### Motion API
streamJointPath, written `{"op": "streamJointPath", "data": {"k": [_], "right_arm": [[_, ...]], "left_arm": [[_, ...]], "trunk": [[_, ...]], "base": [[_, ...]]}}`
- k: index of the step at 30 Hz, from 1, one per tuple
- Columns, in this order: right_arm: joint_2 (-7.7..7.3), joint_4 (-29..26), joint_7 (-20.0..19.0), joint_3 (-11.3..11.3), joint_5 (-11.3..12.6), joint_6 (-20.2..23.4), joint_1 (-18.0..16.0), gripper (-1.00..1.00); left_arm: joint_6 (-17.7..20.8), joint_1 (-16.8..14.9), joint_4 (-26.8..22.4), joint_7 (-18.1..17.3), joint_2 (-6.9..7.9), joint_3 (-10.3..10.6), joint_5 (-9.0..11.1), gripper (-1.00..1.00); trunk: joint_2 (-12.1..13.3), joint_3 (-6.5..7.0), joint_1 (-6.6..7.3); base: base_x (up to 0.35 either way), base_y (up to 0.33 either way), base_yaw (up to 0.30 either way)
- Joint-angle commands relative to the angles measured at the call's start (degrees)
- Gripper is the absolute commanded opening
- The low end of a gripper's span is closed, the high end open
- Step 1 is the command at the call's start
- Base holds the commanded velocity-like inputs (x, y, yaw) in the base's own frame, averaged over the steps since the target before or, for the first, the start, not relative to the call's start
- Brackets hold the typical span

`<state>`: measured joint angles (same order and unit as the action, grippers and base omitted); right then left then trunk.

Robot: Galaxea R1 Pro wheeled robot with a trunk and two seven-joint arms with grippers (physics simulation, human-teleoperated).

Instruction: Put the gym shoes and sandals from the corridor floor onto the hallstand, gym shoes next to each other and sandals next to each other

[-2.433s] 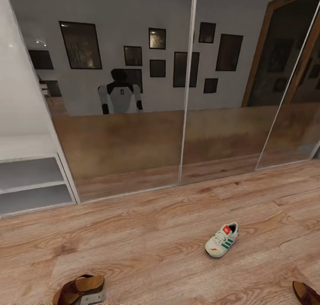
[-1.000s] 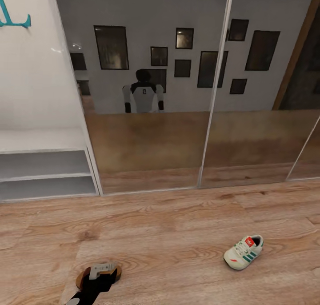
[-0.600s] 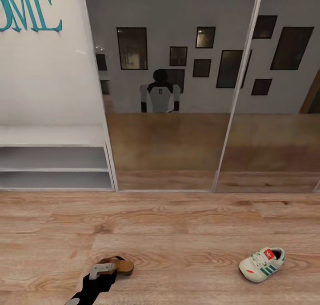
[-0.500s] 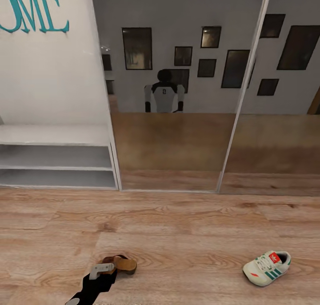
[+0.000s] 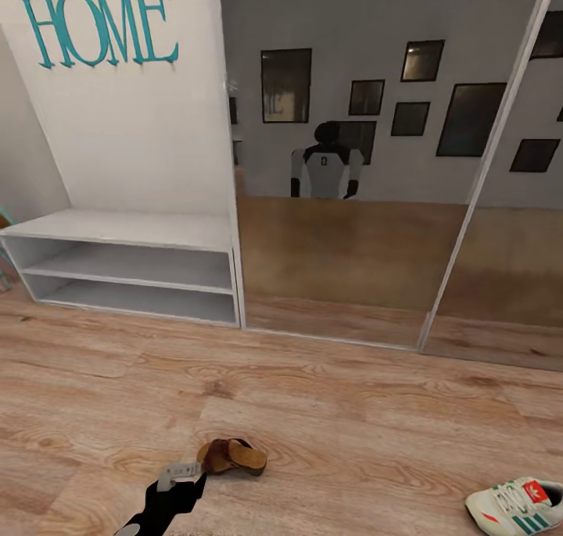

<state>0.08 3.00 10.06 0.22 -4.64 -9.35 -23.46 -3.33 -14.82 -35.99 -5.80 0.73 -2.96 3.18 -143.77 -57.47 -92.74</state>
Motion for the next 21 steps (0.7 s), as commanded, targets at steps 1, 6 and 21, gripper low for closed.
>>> {"op": "streamJointPath", "data": {"k": [1, 6, 21], "right_arm": [[0.01, 0.26, 0.31, -0.01, -0.49, -0.32, -0.1, 1.0], [0.01, 0.26, 0.31, 0.0, -0.48, -0.32, -0.1, 1.0], [-0.01, 0.26, 0.31, -0.04, -0.47, -0.34, -0.1, 1.0]], "left_arm": [[-0.1, -0.03, 0.05, -0.44, -0.02, -0.2, 0.33, 1.0], [-0.09, -0.03, 0.05, -0.44, -0.02, -0.2, 0.33, 1.0], [-0.08, -0.03, 0.05, -0.44, -0.02, -0.2, 0.33, 1.0]], "trunk": [[-0.02, -0.05, 0.01], [-0.02, -0.05, 0.01], [-0.02, -0.05, 0.01]], "base": [[0.0, 0.0, 0.3], [0.0, 0.0, 0.3], [0.0, 0.0, 0.3]]}}
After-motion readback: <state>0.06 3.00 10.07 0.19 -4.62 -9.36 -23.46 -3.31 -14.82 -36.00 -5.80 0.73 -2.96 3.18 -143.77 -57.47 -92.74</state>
